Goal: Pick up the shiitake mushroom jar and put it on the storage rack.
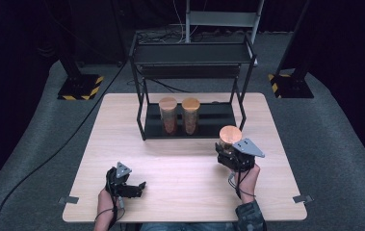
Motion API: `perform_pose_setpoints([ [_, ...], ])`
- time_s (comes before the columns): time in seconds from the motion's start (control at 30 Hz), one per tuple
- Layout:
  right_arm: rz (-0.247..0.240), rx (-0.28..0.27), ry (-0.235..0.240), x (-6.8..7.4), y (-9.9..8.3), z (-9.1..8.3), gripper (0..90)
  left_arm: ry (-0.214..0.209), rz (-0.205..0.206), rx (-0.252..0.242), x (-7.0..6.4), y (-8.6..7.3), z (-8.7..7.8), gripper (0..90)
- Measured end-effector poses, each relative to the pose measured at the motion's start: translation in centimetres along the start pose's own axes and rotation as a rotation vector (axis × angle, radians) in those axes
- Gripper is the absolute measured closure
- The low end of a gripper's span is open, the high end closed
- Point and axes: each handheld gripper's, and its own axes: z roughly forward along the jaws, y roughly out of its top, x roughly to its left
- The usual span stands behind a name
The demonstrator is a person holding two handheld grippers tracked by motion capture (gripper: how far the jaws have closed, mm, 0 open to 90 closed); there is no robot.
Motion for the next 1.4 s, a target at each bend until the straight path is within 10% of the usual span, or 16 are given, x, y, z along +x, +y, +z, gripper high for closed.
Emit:
perform_pose_setpoints([
  [1.4,0.023,0.021,-0.01,-0.9,1.2,3.6,24.9,0.002,-0.001,0.001,0.0,0.0,0.0,2.1],
])
